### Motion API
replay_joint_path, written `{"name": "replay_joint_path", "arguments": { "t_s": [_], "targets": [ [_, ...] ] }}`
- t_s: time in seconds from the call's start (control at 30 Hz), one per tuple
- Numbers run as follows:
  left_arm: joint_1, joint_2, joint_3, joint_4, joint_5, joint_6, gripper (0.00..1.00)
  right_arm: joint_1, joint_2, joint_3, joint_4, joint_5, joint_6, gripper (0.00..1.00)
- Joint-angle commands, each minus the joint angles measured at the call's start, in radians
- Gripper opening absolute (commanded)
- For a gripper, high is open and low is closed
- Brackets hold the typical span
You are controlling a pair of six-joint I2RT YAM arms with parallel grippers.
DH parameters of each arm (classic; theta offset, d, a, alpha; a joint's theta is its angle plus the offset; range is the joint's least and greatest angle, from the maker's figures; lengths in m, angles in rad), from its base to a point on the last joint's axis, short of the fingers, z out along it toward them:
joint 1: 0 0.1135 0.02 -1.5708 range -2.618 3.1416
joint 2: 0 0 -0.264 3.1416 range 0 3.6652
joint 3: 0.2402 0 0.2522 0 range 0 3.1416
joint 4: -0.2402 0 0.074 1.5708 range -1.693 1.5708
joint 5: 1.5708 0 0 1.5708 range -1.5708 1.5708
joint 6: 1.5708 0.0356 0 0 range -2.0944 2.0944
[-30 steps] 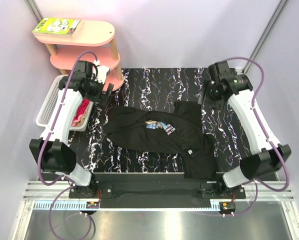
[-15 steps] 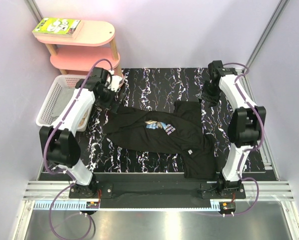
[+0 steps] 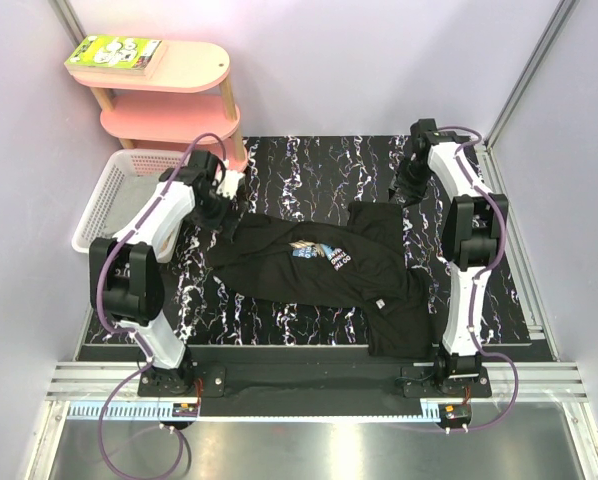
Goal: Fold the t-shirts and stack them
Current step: Flatten out the tshirt
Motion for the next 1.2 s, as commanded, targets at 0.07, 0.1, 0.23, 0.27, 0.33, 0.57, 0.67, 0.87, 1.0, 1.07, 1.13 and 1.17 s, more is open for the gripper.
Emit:
{"name": "replay_joint_path", "arguments": {
  "t_s": [0.07, 0.1, 0.23, 0.27, 0.33, 0.57, 0.67, 0.87, 1.0, 1.07, 1.13, 1.17],
  "targets": [
    [-0.003, -0.054, -0.13, 0.016, 0.015, 0.017, 0.99, -0.004, 0.078, 0.093, 0.011, -0.05, 0.019, 0.51],
    [-0.003, -0.07, -0.151, 0.019, 0.013, 0.019, 0.98, -0.003, 0.096, 0.096, 0.013, -0.058, 0.021, 0.5],
    [-0.003, -0.077, -0.215, 0.042, 0.009, 0.014, 0.98, -0.004, 0.125, 0.102, 0.02, -0.065, 0.026, 0.5],
    [-0.003, -0.071, -0.218, 0.047, 0.009, 0.014, 0.98, -0.003, 0.131, 0.102, 0.022, -0.064, 0.024, 0.5],
    [-0.003, -0.064, -0.215, 0.053, 0.01, 0.011, 0.98, -0.003, 0.136, 0.098, 0.023, -0.053, 0.018, 0.5],
    [-0.003, -0.027, -0.197, 0.073, 0.007, 0.01, 0.98, -0.018, 0.153, 0.113, 0.022, -0.013, -0.005, 0.5],
    [-0.003, -0.007, -0.188, 0.082, 0.01, 0.002, 0.98, -0.036, 0.151, 0.104, 0.023, -0.007, -0.01, 0.5],
    [-0.003, 0.038, -0.16, 0.105, 0.01, -0.001, 0.93, -0.053, 0.18, 0.127, 0.023, -0.024, -0.005, 0.49],
    [-0.003, 0.062, -0.142, 0.113, 0.015, -0.01, 0.92, -0.053, 0.202, 0.137, 0.026, -0.05, 0.006, 0.48],
    [-0.003, 0.071, -0.132, 0.113, 0.018, -0.013, 0.92, -0.053, 0.213, 0.142, 0.027, -0.065, 0.007, 0.48],
    [-0.003, 0.073, -0.125, 0.115, 0.016, -0.015, 0.93, -0.052, 0.217, 0.148, 0.031, -0.079, 0.009, 0.47],
    [-0.003, 0.076, -0.125, 0.118, 0.015, -0.015, 0.93, -0.052, 0.223, 0.148, 0.036, -0.101, 0.015, 0.46]
  ]
}}
